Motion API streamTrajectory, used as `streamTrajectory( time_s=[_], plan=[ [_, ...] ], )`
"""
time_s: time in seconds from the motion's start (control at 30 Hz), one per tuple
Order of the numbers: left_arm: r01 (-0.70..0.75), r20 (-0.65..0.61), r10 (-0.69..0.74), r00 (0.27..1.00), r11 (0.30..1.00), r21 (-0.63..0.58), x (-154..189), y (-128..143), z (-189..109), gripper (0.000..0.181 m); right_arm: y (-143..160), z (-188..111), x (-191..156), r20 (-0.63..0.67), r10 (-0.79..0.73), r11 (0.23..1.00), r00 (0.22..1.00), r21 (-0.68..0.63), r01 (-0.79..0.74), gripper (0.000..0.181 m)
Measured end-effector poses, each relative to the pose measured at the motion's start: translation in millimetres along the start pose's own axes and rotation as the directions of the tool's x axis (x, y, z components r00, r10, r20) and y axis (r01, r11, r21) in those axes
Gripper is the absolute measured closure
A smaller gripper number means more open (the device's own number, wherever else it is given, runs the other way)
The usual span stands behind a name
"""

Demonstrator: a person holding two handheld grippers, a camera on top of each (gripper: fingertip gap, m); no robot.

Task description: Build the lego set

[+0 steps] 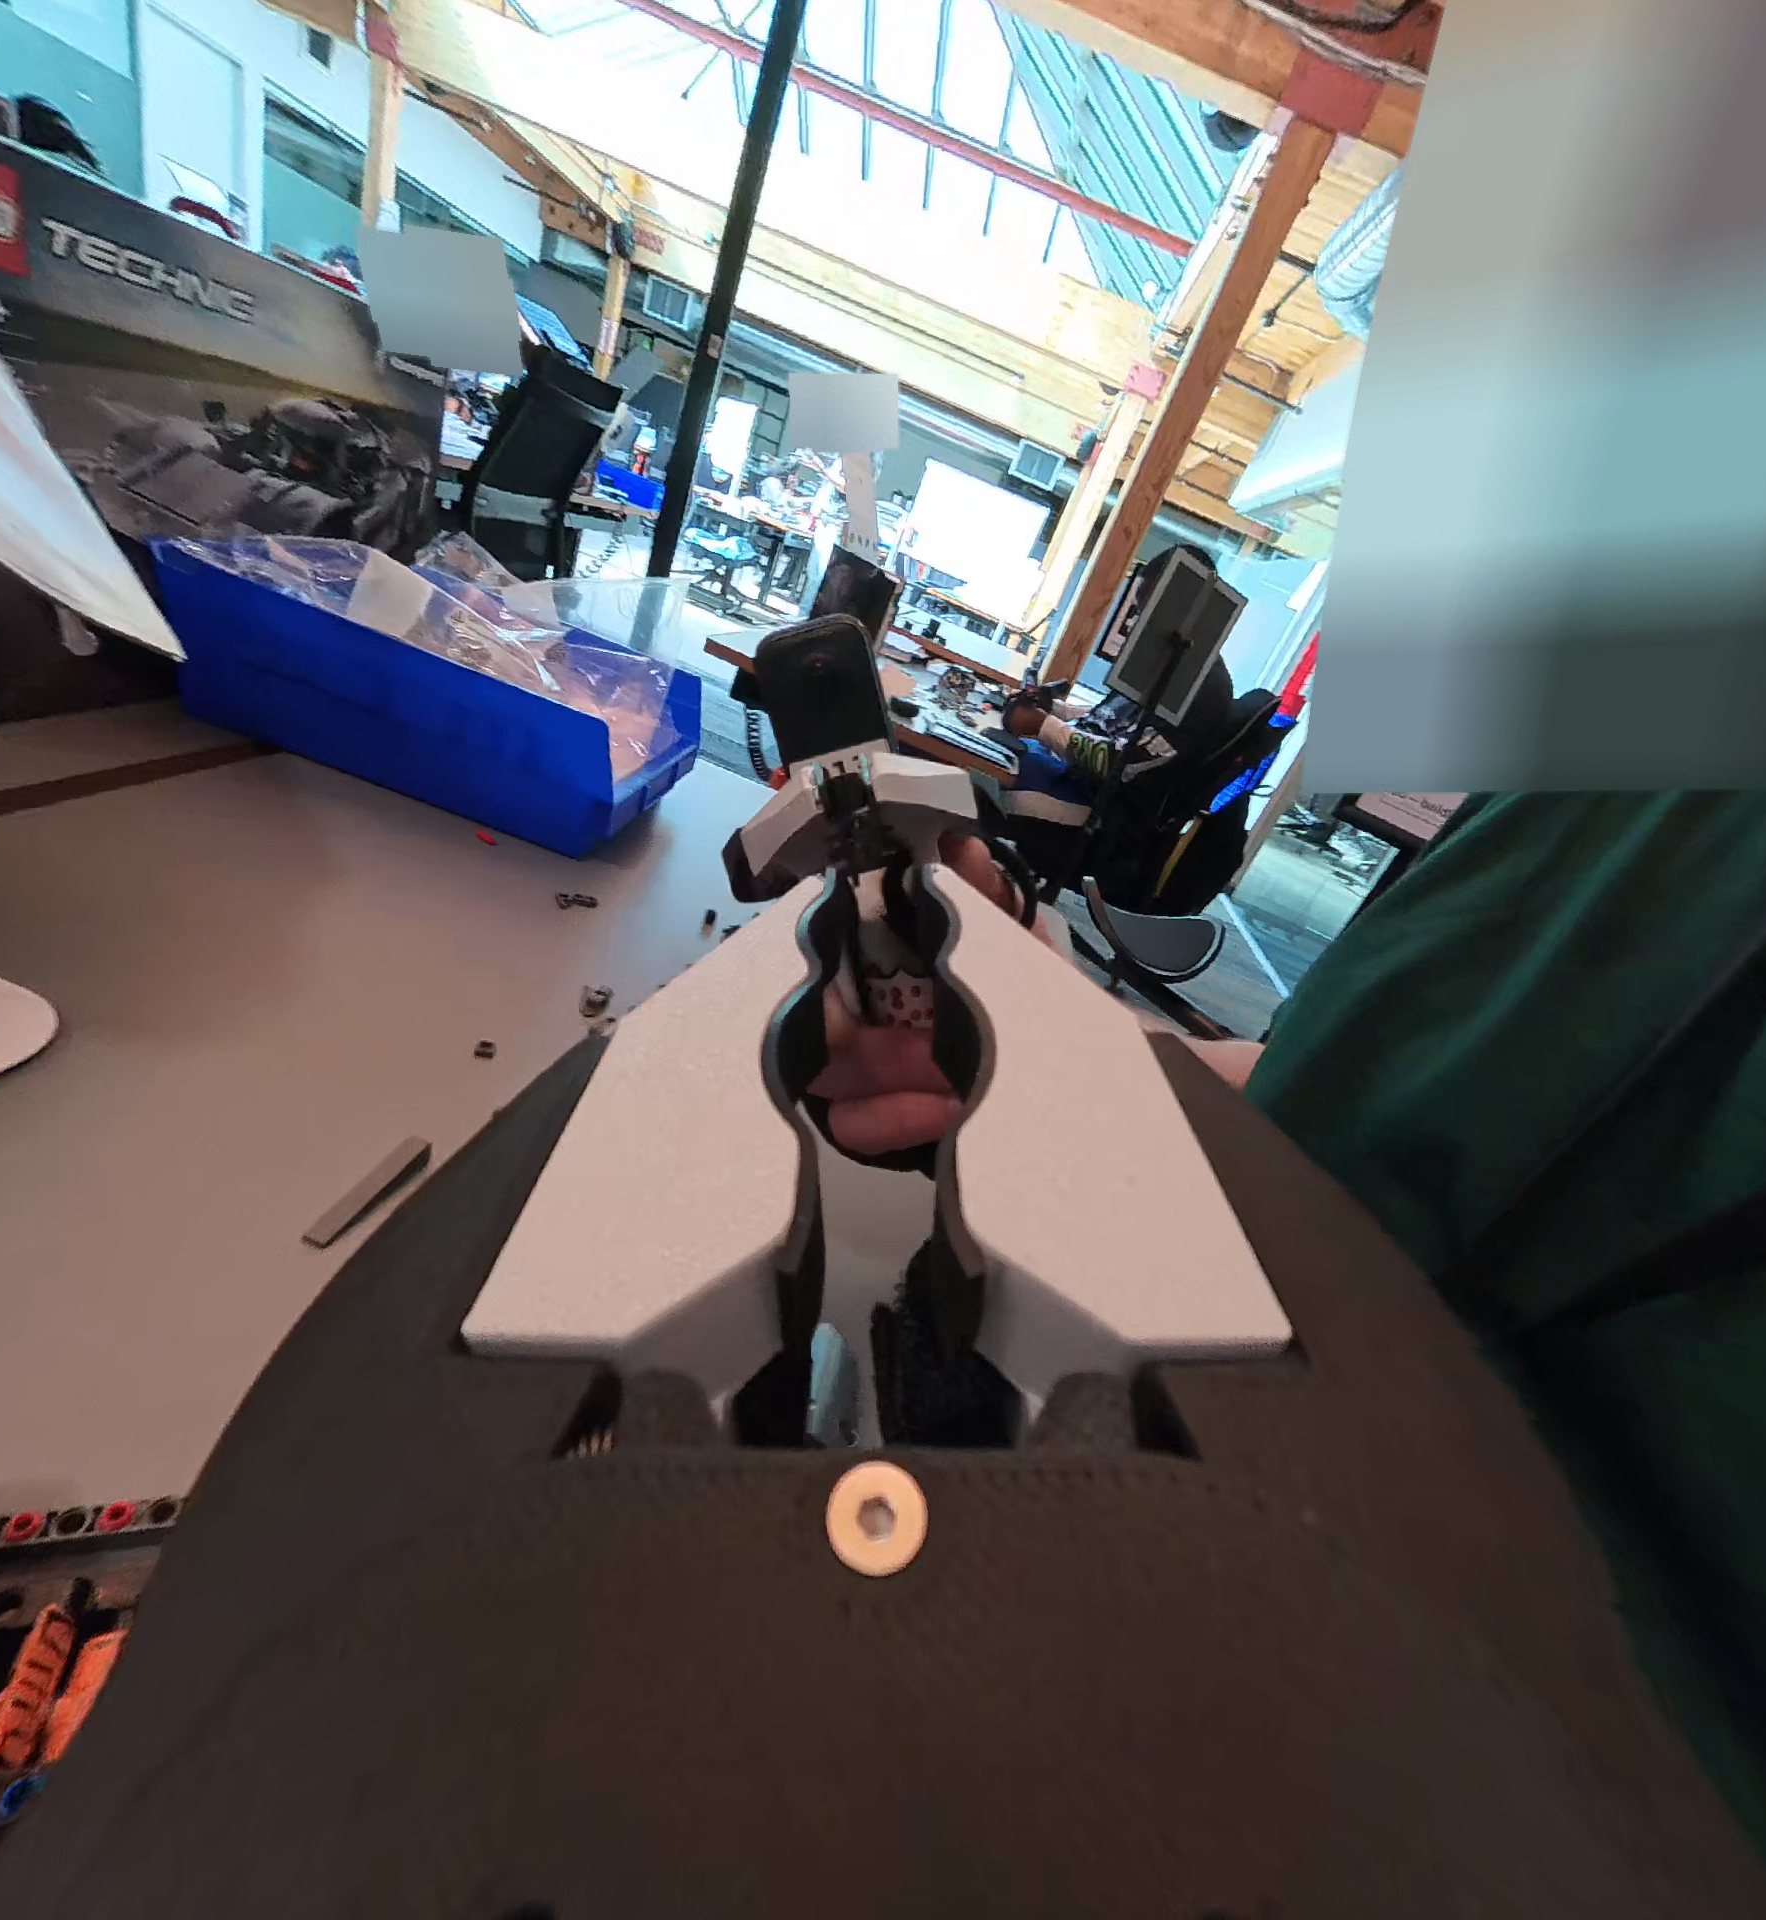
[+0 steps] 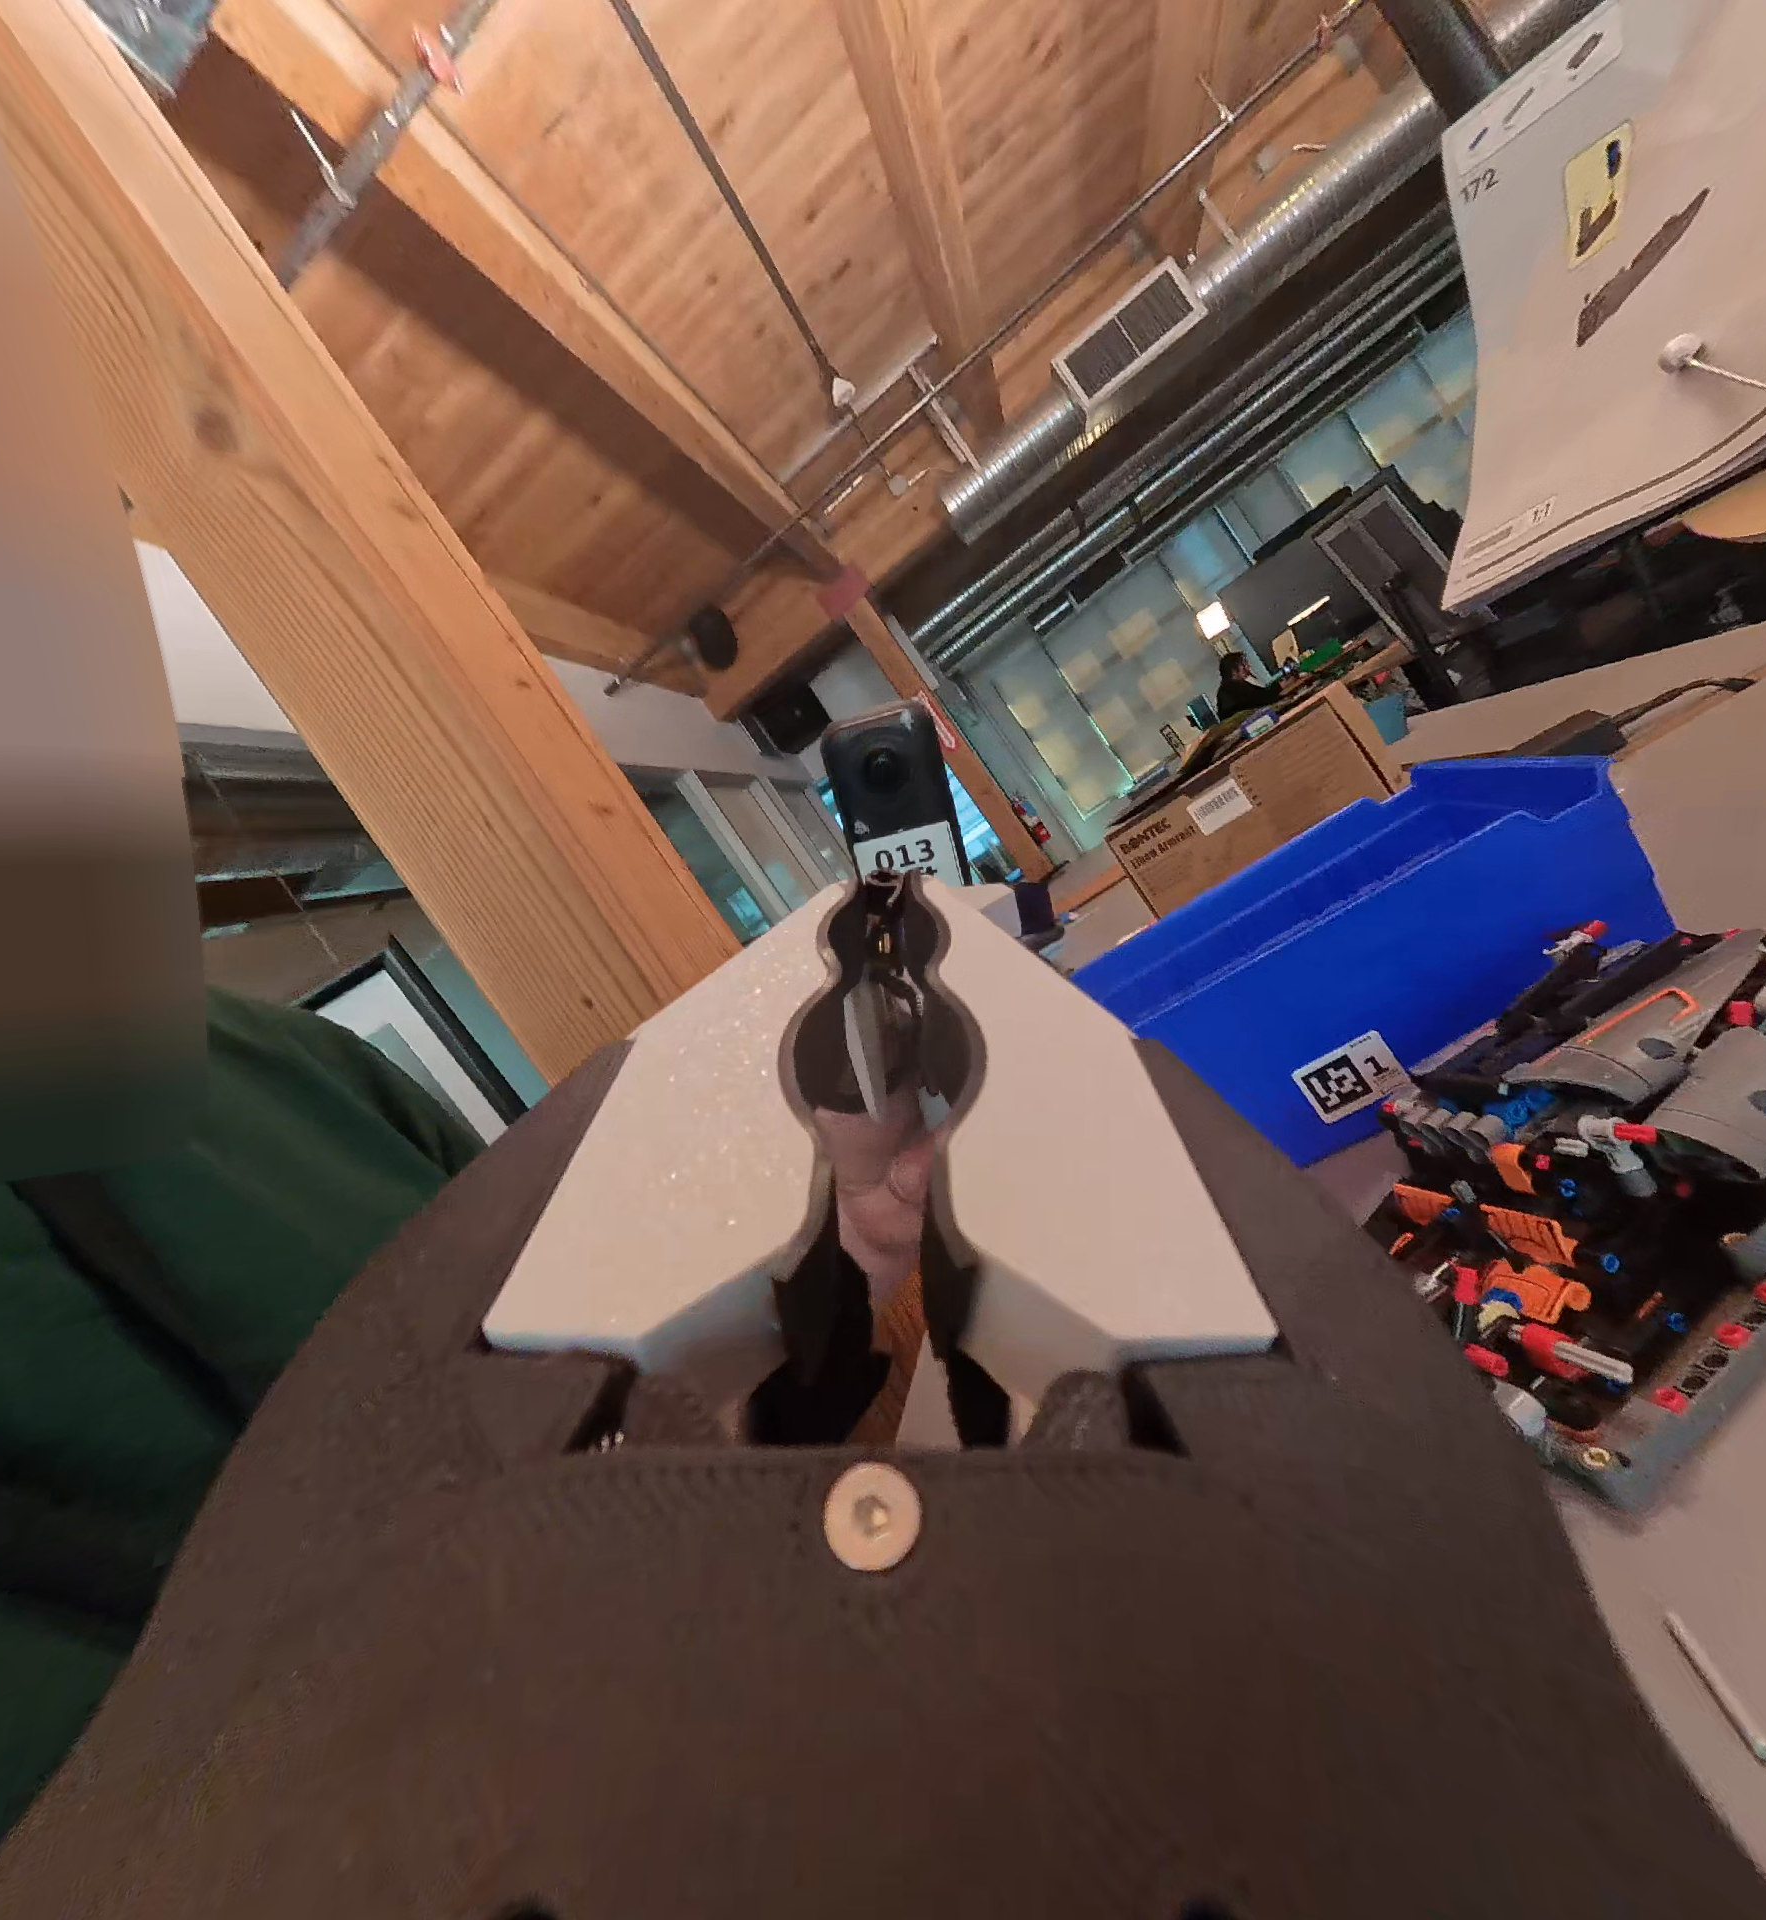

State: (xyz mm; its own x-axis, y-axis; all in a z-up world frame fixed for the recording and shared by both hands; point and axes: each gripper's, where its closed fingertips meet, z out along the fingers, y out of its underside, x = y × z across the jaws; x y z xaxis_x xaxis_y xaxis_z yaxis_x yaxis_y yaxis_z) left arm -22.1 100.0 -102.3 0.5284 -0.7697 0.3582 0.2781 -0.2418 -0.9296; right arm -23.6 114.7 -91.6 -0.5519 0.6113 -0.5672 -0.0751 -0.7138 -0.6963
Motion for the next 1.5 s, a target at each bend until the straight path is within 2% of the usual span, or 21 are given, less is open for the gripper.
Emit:
streamTrajectory(
  time_s=[0.17, 0.3, 0.4, 0.47, 0.6, 0.67, 0.8, 0.9, 0.97, 1.07, 1.23, 1.37, 1.5],
  plan=[
    [0.000, 0.052, -0.001, 0.999, 1.000, 0.001, -9.1, -1.7, 1.8, 0.164, -6.7, 1.0, 2.5, 0.042, 0.061, 0.997, 0.997, 0.041, -0.063, 0.176],
    [-0.002, 0.049, 0.002, 0.999, 1.000, -0.013, -9.3, -0.1, 8.0, 0.165, -6.3, 2.1, 3.6, 0.062, 0.086, 0.995, 0.994, 0.048, -0.089, 0.177],
    [-0.016, 0.060, 0.019, 0.998, 0.999, -0.041, -10.6, 5.3, 14.1, 0.170, -2.8, 4.8, 3.1, 0.068, 0.088, 0.995, 0.994, 0.036, -0.091, 0.177],
    [-0.035, 0.057, 0.037, 0.998, 0.999, -0.029, -9.2, 4.1, 15.4, 0.181, -1.9, 6.3, 3.8, 0.072, 0.095, 0.995, 0.993, 0.034, -0.098, 0.177],
    [-0.124, 0.127, 0.126, 0.984, 0.992, -0.025, -11.8, -0.6, 12.9, 0.181, -4.5, 9.4, 2.8, 0.078, 0.078, 0.996, 0.994, 0.029, -0.081, 0.177],
    [-0.182, 0.176, 0.185, 0.967, 0.983, -0.031, -14.0, -4.8, 10.0, 0.181, -5.6, 12.6, 3.1, 0.058, 0.052, 0.999, 0.997, 0.015, -0.053, 0.175],
    [-0.300, 0.282, 0.302, 0.910, 0.952, -0.054, -19.2, -17.9, 0.1, 0.181, -13.4, 15.6, 9.2, 0.017, 0.044, 0.998, 0.999, 0.033, -0.045, 0.158],
    [-0.407, 0.361, 0.424, 0.830, 0.905, -0.126, -23.7, -24.3, -6.1, 0.181, -16.0, 15.5, 15.0, -0.032, 0.005, 1.000, 0.999, 0.025, -0.004, 0.157],
    [-0.433, 0.376, 0.453, 0.808, 0.890, -0.142, -23.6, -28.1, -7.2, 0.181, -18.2, 16.6, 13.3, -0.030, -0.006, 1.000, 1.000, 0.023, 0.007, 0.158],
    [-0.381, 0.370, 0.384, 0.846, 0.921, -0.084, -25.0, -35.3, -8.4, 0.181, -20.1, 18.8, 13.9, -0.038, -0.017, 1.000, 0.999, 0.020, 0.018, 0.159],
    [-0.207, 0.258, 0.166, 0.952, 0.968, 0.140, -24.2, -52.0, -17.7, 0.181, -24.7, 22.0, 12.0, -0.047, -0.044, 0.999, 0.998, 0.021, 0.045, 0.159],
    [-0.044, 0.116, 0.015, 0.993, 0.966, 0.255, -22.8, -58.6, -22.1, 0.181, -27.5, 25.8, 9.3, -0.048, -0.071, 0.997, 0.996, 0.008, 0.072, 0.160],
    [0.125, -0.043, -0.117, 0.992, 0.934, 0.333, -21.6, -63.3, -25.1, 0.181, -29.3, 33.2, 6.9, -0.047, -0.097, 0.995, 0.994, -0.003, 0.097, 0.160]
  ],
)
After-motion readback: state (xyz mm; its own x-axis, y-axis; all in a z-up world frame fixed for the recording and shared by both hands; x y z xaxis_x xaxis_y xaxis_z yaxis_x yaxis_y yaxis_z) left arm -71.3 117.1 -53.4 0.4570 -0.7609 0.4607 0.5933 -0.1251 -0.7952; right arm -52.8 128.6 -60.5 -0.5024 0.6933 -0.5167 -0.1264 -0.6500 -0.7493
